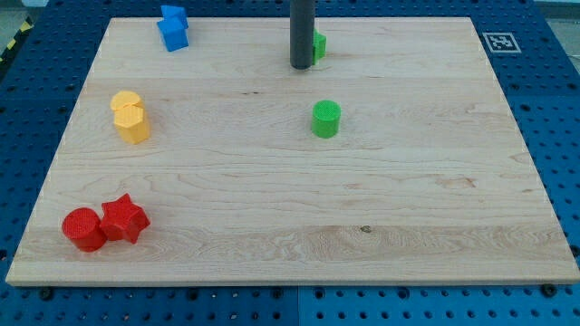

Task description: Move the green circle below to the green star

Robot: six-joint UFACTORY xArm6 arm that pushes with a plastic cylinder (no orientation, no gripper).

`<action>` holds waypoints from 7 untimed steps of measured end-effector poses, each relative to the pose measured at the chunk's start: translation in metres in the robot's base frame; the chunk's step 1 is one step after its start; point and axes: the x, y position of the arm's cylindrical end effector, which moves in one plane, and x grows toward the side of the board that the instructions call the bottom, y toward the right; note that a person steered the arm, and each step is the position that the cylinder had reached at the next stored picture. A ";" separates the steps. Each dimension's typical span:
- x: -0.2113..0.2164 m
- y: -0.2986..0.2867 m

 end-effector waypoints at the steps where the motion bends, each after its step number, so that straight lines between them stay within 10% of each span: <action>1: -0.017 0.000; 3: -0.013 0.000; 7: 0.182 -0.005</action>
